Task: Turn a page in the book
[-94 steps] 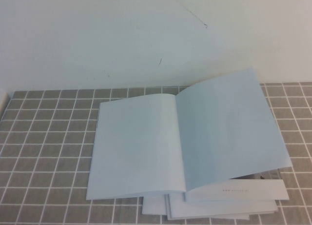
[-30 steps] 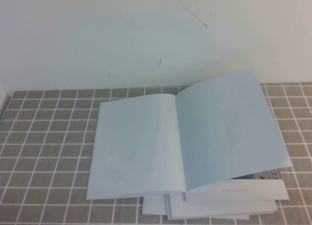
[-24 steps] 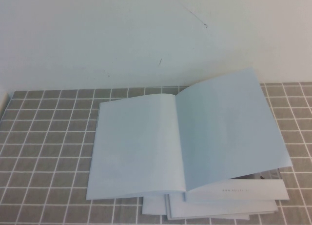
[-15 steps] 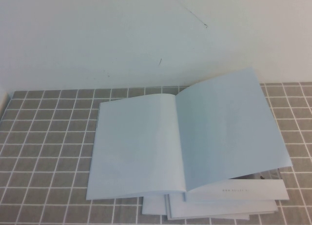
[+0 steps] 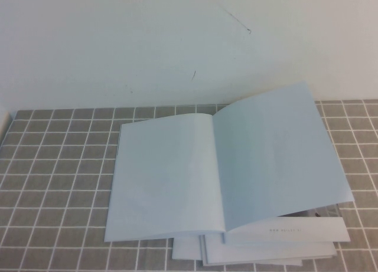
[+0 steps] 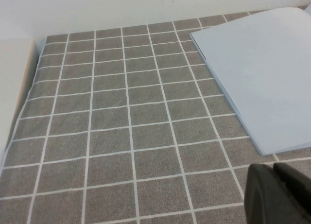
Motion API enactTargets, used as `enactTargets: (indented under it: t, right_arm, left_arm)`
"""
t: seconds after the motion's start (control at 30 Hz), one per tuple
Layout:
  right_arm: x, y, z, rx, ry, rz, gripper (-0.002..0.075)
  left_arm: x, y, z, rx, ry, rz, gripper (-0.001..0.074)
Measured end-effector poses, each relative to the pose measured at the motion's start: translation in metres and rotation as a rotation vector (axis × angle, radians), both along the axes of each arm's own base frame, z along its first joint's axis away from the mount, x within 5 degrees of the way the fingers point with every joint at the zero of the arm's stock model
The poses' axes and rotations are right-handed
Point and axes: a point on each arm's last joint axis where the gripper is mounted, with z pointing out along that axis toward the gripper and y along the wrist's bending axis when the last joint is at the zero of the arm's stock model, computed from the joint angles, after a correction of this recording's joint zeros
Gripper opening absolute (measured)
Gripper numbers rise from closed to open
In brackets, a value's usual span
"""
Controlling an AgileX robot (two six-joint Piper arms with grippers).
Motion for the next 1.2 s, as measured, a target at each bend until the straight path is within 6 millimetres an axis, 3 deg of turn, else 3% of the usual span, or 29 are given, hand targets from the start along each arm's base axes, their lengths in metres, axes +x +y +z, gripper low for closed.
enactTargets:
  t: [1.2]
  right_arm:
    - [0.0001, 0.0012, 0.0000, -0.002, 0.000, 0.025, -0.0003]
  left_arm:
    - [0.0003, 0.0021, 0.0000, -0.001, 0.000, 0.041, -0.0004]
